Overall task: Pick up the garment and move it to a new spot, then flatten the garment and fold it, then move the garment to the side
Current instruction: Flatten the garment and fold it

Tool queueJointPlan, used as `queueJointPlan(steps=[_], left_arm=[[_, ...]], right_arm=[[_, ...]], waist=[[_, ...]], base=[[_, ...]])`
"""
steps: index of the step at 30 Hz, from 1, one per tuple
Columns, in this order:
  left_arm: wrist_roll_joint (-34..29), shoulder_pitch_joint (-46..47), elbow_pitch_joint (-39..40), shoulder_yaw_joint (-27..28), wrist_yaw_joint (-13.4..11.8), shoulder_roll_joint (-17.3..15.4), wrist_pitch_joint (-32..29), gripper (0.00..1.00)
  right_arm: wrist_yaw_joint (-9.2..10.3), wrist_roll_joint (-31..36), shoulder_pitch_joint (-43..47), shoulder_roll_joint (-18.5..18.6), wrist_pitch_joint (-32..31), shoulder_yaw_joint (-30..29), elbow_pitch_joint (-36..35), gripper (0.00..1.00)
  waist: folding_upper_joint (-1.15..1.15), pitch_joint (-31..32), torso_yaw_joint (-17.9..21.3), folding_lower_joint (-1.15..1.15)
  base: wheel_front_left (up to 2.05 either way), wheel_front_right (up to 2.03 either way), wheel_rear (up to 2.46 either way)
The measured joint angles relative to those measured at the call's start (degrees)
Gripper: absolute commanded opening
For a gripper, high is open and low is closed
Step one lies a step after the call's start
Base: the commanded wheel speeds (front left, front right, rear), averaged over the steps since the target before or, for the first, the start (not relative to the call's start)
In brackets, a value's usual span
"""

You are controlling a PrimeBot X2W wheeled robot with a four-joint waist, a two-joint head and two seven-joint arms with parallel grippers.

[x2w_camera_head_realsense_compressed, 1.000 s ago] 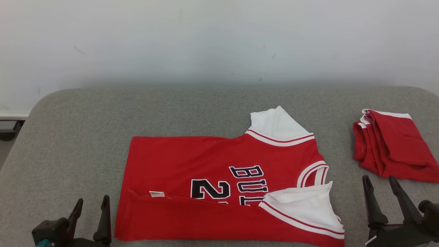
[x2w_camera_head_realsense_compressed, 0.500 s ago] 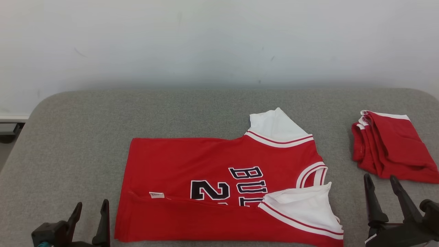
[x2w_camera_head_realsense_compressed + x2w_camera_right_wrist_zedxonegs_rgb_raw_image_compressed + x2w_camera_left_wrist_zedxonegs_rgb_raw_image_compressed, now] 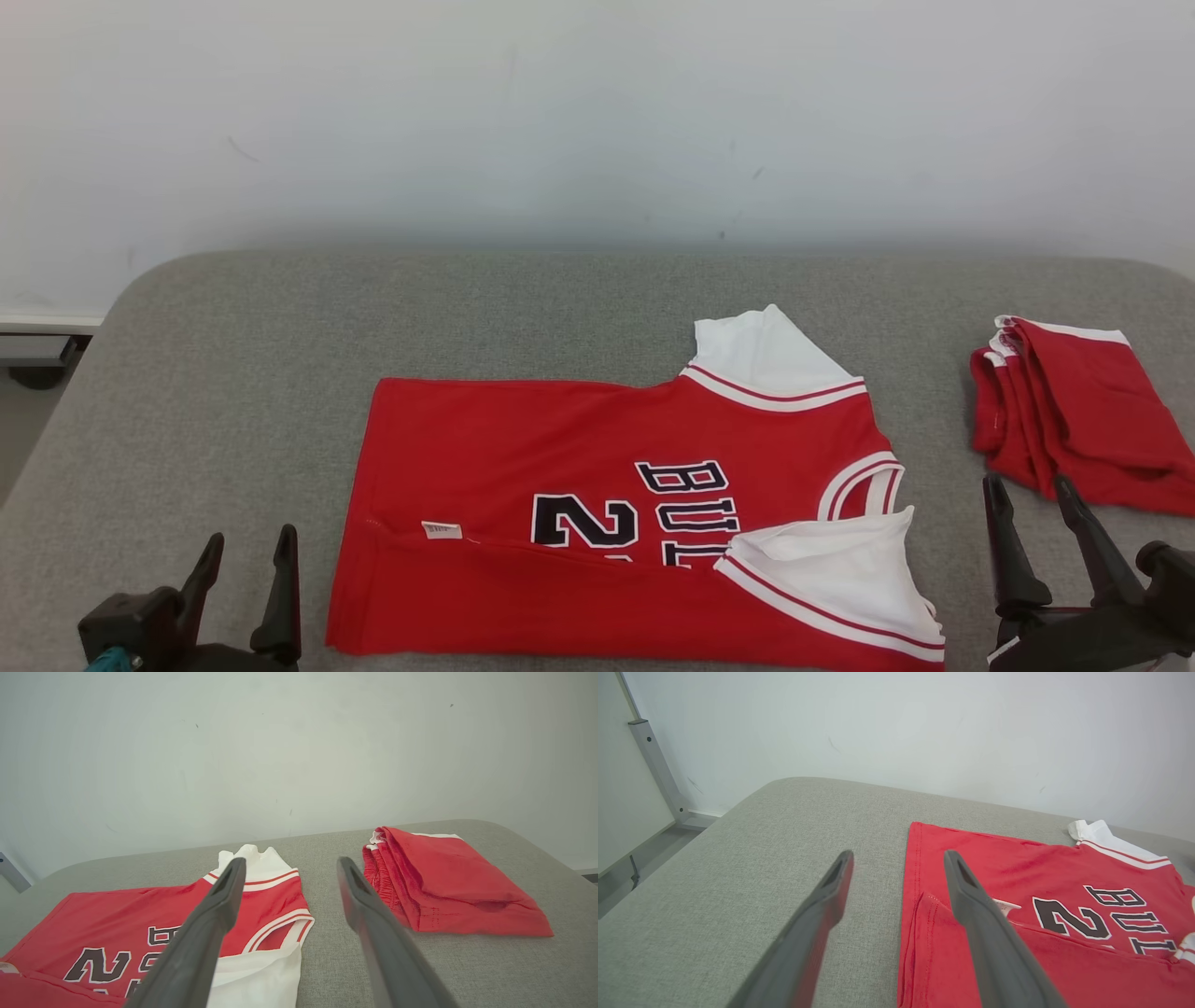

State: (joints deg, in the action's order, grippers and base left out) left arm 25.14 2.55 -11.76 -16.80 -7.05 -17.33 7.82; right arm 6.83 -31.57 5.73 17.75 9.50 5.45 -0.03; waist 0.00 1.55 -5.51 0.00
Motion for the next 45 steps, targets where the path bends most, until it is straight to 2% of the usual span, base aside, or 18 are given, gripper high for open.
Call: queueJointPlan(steps=[26,36,45], left_arm=[[-2.0,-0.9,1.9,1.5,0.0,1.1,-2.5,1.0],[-2.3,3.3,1.9,1.1,0.0,1.4,-4.3,1.0],[0.3,14.5,-1.4,-0.1,4.1,2.2,-9.0,1.0]], right_arm=[[0.24,0.5,0.6,-0.1,-2.5,-0.8,-0.4,1.0],[0.25,0.5,-2.4,0.7,-4.8,-1.1,-0.2,1.0],[-0.4,0.5,-14.8,2.6,-10.0,0.5,4.2,1.0]], waist=[[0.0,-0.1,-1.6,0.0],[0.0,-1.7,-2.6,0.0],[0.0,-6.0,-2.8,0.01]], base=[[0.0,0.0,0.0],[0.0,0.0,0.0],[0.0,0.0,0.0]])
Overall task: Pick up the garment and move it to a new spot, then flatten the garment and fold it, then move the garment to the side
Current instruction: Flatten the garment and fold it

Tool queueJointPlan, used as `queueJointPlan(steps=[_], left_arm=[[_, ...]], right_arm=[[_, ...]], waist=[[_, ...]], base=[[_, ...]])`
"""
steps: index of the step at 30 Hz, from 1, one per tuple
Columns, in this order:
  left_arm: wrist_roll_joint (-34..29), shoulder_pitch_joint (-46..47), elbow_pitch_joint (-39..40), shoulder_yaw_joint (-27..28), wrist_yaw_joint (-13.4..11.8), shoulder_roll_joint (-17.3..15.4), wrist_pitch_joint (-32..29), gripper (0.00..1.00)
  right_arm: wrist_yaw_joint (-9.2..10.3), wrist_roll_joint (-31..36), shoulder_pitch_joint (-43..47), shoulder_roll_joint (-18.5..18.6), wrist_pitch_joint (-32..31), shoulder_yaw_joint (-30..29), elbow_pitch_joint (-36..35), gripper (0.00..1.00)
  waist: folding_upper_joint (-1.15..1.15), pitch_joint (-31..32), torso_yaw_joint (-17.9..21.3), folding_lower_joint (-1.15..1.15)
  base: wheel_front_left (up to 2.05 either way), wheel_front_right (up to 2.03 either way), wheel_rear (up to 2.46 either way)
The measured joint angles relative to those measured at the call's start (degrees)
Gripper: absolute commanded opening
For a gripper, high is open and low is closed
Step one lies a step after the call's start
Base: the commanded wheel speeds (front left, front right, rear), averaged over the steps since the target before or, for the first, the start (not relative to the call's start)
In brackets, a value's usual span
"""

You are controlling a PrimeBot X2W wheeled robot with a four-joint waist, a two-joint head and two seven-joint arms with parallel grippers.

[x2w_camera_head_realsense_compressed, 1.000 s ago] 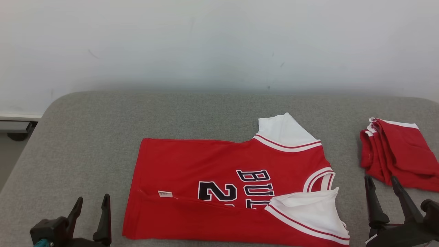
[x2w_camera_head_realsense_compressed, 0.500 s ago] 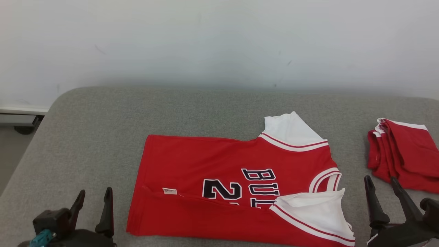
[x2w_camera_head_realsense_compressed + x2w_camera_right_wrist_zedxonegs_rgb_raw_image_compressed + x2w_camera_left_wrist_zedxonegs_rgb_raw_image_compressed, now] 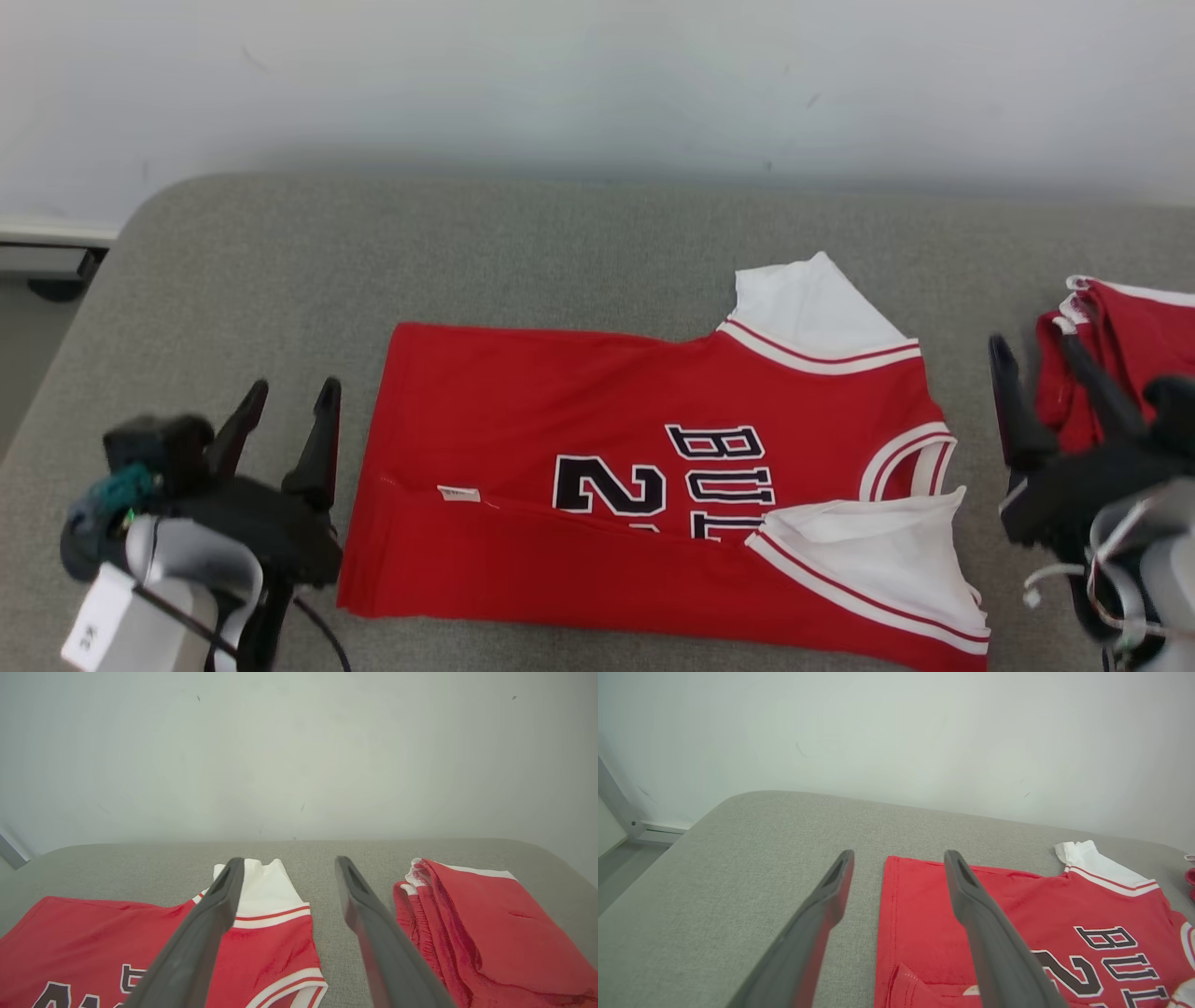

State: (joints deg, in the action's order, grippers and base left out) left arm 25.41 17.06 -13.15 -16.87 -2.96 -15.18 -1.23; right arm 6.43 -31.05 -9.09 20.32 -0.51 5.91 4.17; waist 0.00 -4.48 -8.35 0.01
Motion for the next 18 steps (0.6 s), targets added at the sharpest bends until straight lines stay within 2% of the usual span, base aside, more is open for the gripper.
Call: queueJointPlan(steps=[9,14,18], left_arm=[[1.8,11.6,-7.4,-0.7,3.2,1.5,-4.5,1.0],[2.5,17.9,-11.9,-1.7,5.7,3.8,-6.1,1.0],[3.4,21.7,-15.9,-2.3,6.6,4.8,-6.9,1.0]], right_arm=[[-1.48,0.9,-17.4,0.7,-6.0,3.3,8.9,1.0],[-2.0,1.7,-24.6,0.7,-8.8,4.8,14.9,1.0],[-2.76,3.1,-29.6,0.4,-10.6,6.7,19.2,1.0]], waist=[[0.0,-6.5,-0.1,0.01],[0.0,-10.2,-0.5,0.01],[0.01,-12.9,-1.1,0.01]], base=[[0.0,0.0,0.0],[0.0,0.0,0.0],[0.0,0.0,0.0]])
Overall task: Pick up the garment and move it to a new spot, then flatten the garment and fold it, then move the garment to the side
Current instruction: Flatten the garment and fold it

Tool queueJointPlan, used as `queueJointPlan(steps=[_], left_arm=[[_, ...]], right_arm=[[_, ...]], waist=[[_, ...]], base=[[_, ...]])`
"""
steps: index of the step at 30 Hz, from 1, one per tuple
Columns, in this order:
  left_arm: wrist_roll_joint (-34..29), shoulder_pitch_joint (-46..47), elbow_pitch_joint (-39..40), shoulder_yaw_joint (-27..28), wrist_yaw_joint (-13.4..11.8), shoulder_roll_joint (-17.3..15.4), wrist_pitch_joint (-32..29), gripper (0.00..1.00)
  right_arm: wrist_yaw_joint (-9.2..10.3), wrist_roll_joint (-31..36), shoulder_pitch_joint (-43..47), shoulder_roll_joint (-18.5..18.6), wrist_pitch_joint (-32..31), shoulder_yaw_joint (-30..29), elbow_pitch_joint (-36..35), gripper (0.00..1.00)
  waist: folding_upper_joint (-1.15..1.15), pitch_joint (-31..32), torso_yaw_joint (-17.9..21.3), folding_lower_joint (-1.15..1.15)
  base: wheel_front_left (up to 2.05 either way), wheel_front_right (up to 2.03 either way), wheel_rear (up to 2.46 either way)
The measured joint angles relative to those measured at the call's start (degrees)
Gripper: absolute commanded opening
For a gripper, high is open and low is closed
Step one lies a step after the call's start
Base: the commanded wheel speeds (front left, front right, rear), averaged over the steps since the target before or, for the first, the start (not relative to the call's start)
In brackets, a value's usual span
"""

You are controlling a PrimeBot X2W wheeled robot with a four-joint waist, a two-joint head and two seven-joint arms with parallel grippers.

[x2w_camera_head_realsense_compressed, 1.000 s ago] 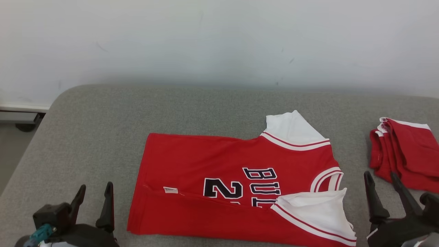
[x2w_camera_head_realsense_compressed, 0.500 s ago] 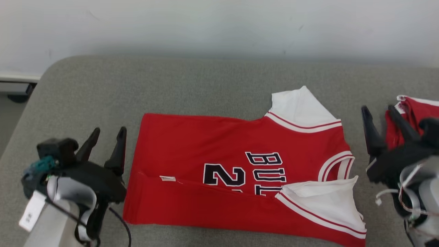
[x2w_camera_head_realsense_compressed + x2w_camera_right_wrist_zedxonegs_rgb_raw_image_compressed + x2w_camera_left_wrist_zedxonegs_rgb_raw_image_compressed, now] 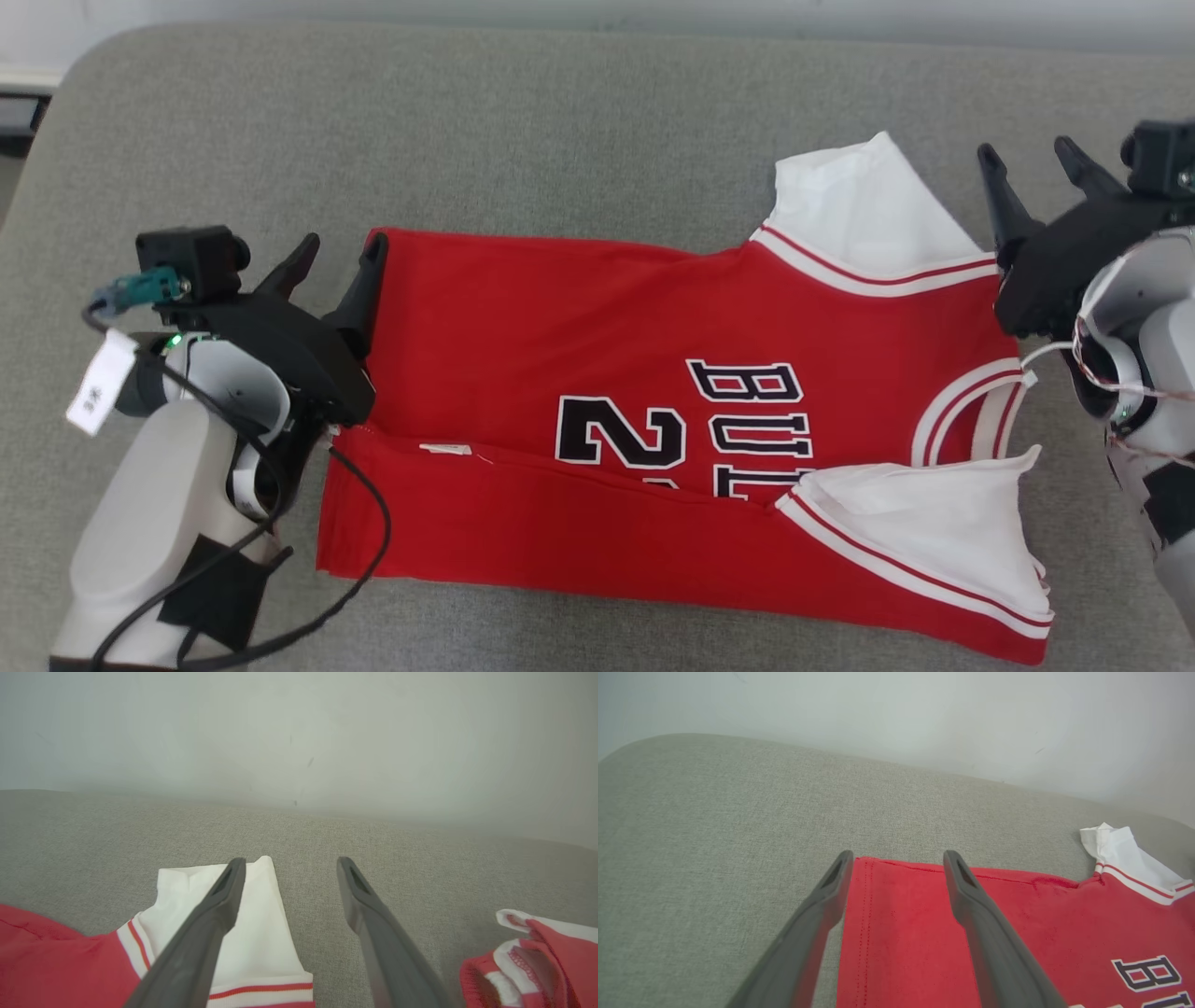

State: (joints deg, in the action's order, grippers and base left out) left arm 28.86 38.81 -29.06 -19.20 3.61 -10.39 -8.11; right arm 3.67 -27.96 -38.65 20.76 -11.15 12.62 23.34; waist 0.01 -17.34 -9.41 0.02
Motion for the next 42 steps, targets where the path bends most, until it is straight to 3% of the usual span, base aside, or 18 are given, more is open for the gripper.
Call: queueJointPlan(steps=[9,17,23,32,33,34,35,42], left_arm=[[0.5,5.8,-8.7,-0.2,1.5,0.2,-1.8,1.0],[0.6,10.5,-14.2,-1.6,2.5,2.7,-1.8,1.0],[1.1,12.7,-18.1,-1.3,3.0,2.6,-1.4,1.0],[3.2,16.5,-22.1,-0.5,3.5,3.5,0.2,1.0],[3.5,16.8,-22.5,-0.5,3.5,3.6,0.2,1.0],[3.9,17.1,-23.0,-0.3,3.5,3.9,0.7,0.1],[4.1,17.4,-23.6,-0.4,3.5,4.1,0.8,0.0],[4.3,18.3,-26.0,-1.7,3.5,5.0,1.2,0.0]], right_arm=[[-1.15,1.6,-10.4,-2.5,-2.5,3.2,9.6,1.0],[-1.49,2.7,-14.7,-3.3,-3.1,4.2,17.6,1.0],[-1.66,3.8,-18.2,-6.2,-3.0,5.9,21.3,1.0],[-1.79,5.4,-22.3,-6.4,-2.5,7.5,26.4,1.0],[-2.2,5.5,-22.8,-6.4,-2.3,7.7,26.8,0.81],[-2.26,5.6,-23.2,-6.5,-1.9,7.8,27.1,0.37],[-2.46,5.8,-23.3,-6.5,-1.6,7.9,27.4,0.0],[-3.76,5.9,-24.2,-6.5,0.5,8.0,30.6,0.0]], waist=[[0.0,-4.8,-1.2,0.0],[0.0,-7.7,-2.2,-0.01],[-0.01,-9.4,-2.5,-0.01],[0.0,-11.4,-1.7,-0.02],[0.0,-11.6,-1.6,-0.02],[0.0,-11.8,-1.5,-0.02],[-0.01,-11.8,-1.5,-0.01],[-0.01,-11.4,-1.9,-0.02]], base=[[0.0,0.0,0.0],[0.0,0.0,0.0],[0.0,0.0,0.0],[0.0,0.0,0.0],[0.0,0.0,0.0],[0.0,0.0,0.0],[0.0,0.0,0.0],[0.0,0.0,0.0]])
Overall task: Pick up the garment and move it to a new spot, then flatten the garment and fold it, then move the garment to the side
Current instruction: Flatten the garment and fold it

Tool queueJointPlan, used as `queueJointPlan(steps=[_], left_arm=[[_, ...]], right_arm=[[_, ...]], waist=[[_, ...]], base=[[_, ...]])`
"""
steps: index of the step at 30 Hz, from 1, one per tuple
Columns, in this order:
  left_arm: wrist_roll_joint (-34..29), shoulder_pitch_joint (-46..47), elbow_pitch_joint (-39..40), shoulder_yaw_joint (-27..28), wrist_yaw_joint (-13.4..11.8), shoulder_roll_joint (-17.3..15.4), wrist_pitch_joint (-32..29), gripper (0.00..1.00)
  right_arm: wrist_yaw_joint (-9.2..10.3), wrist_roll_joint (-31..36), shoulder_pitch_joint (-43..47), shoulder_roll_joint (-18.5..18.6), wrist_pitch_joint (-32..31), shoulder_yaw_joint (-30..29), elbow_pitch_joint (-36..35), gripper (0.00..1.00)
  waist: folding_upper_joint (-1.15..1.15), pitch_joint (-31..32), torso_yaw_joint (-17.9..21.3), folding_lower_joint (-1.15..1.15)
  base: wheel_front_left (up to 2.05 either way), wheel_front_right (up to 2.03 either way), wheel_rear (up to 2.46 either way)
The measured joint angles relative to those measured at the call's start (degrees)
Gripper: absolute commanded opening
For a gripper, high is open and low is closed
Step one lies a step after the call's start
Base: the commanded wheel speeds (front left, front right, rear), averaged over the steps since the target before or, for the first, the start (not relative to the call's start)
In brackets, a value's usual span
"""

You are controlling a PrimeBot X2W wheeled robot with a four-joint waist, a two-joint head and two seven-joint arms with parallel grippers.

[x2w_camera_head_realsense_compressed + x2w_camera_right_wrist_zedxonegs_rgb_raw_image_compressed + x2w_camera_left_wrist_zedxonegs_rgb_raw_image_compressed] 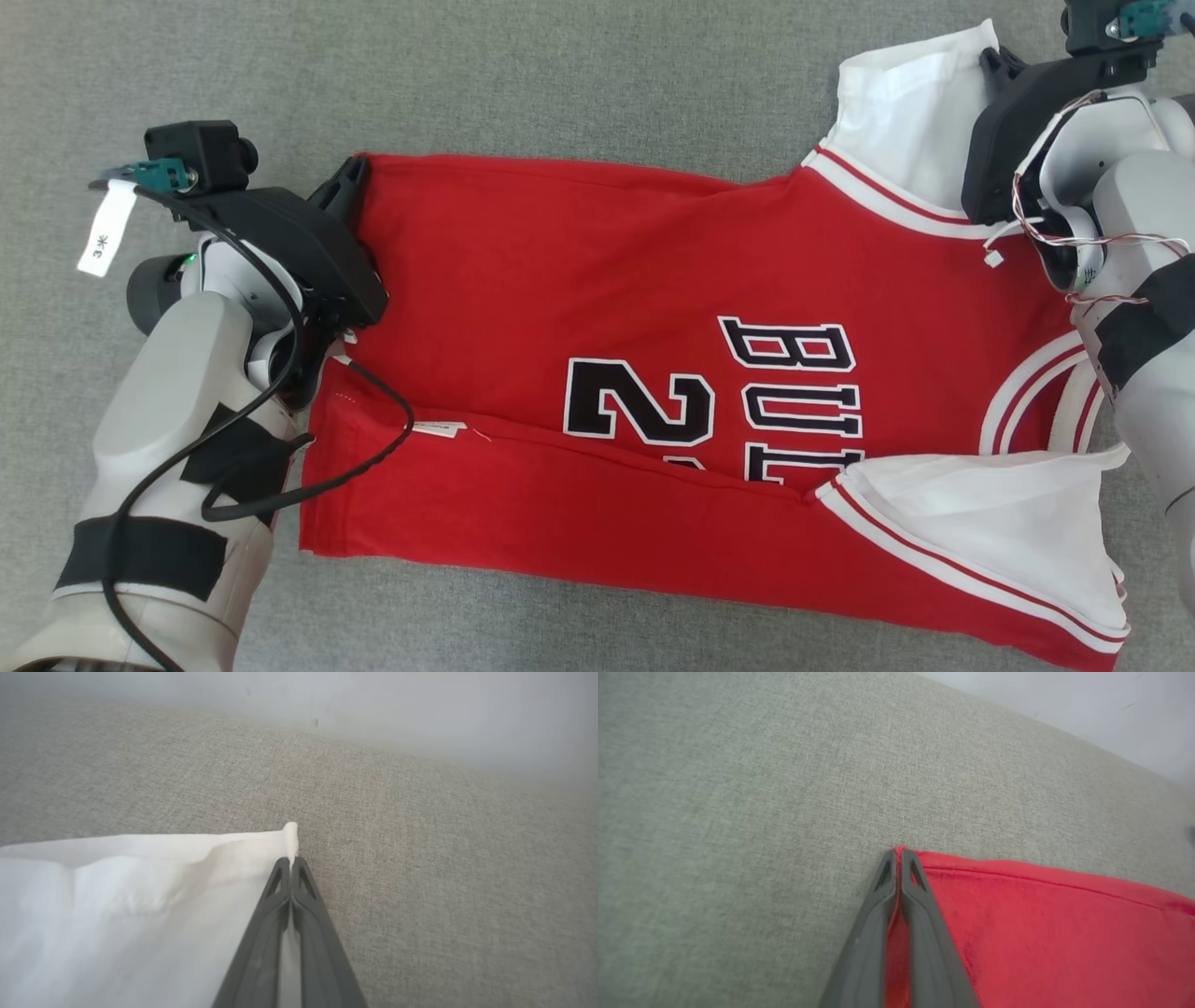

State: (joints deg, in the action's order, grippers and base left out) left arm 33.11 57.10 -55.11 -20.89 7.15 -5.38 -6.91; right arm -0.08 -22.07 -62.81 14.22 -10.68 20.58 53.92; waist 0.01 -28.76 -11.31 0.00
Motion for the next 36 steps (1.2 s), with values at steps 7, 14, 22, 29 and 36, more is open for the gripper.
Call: queueJointPlan(steps=[7,14,22,29,36], left_arm=[[0.2,0.7,-1.4,-0.2,0.0,-0.4,2.9,0.0],[1.2,0.9,-1.3,-1.6,0.0,-2.0,6.0,0.0],[3.8,-0.8,0.5,-5.1,0.0,-2.1,7.0,0.0],[6.5,-3.2,3.8,-7.2,0.0,-4.9,8.1,0.0],[9.4,-7.0,6.5,-9.2,0.0,-7.2,9.0,0.0]], right_arm=[[-0.96,-0.5,-0.5,-0.1,4.3,-1.3,1.9,0.0],[-2.69,-2.7,-1.7,0.1,9.2,-3.5,4.2,0.0],[-5.99,-5.7,0.5,-0.4,13.1,-4.7,5.0,0.0],[-7.06,-8.6,4.0,-0.5,16.9,-5.0,2.7,0.0],[-7.06,-13.8,12.3,1.4,19.3,-1.2,-5.2,0.0]], waist=[[0.0,1.3,-0.5,0.0],[0.0,3.4,-0.3,0.0],[-0.01,5.6,0.3,0.0],[-0.01,7.4,1.2,0.0],[-0.01,10.1,2.3,-0.01]], base=[[0.0,0.0,0.0],[0.0,0.0,0.0],[0.0,0.0,0.0],[0.0,0.0,0.0],[0.0,0.0,0.0]])
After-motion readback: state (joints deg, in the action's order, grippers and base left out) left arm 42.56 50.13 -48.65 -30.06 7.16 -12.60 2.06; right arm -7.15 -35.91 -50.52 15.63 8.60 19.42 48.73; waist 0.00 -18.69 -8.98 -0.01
